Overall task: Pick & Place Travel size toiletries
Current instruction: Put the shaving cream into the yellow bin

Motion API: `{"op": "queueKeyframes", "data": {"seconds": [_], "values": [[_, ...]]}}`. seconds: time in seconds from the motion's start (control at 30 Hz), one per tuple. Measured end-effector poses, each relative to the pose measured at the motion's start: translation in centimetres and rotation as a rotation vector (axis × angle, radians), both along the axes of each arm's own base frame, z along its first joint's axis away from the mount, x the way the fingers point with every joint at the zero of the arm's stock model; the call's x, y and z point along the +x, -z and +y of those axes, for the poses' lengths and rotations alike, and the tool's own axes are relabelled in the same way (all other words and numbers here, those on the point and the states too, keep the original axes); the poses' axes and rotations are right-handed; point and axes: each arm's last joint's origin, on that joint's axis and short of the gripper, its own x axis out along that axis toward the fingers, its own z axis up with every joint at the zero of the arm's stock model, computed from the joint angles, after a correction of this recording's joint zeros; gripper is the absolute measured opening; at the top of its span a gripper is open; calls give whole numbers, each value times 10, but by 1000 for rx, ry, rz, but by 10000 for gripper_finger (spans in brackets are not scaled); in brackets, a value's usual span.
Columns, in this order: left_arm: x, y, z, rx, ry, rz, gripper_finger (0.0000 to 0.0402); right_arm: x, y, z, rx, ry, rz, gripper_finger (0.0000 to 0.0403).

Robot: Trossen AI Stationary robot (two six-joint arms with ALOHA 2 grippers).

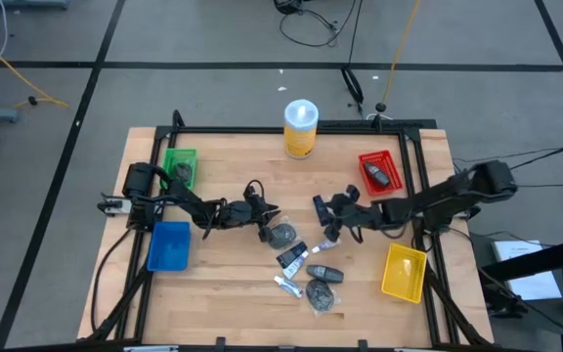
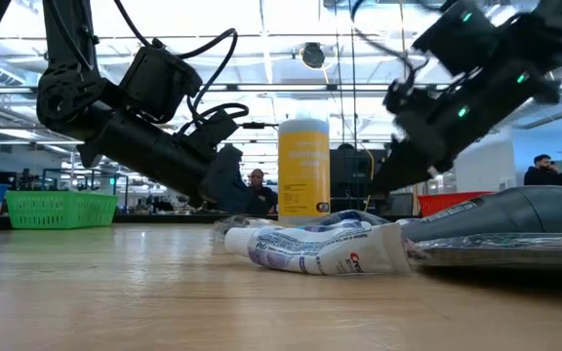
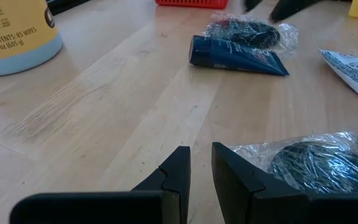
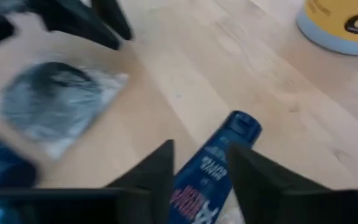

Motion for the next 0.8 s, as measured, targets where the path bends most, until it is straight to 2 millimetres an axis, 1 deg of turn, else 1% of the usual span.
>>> {"op": "queueKeyframes", "data": {"seconds": [0.1, 0.2, 0.27, 0.37, 0.43, 0.53, 0.63, 0.8], "values": [[0, 0, 0, -1, 0, -1, 67, 8, 11, -8, -37, 31, -3, 210], [0, 0, 0, -2, -1, -1, 67, 14, 22, -14, -62, 39, -2, 259], [0, 0, 0, -2, -1, -1, 67, 16, 29, -16, -59, 50, 5, 281], [0, 0, 0, -2, -1, -1, 67, 18, 41, -18, -41, 74, 19, 292], [0, 0, 0, -2, -1, -1, 67, 18, 49, -18, -31, 82, 42, 287], [0, 0, 0, -2, -1, -1, 67, 19, 55, -17, -23, 91, 42, 264], [0, 0, 0, -2, -1, -1, 67, 20, 58, -15, -25, 91, 42, 229], [0, 0, 0, -2, -2, -1, 67, 22, 55, -12, -42, 47, 17, 164]]}}
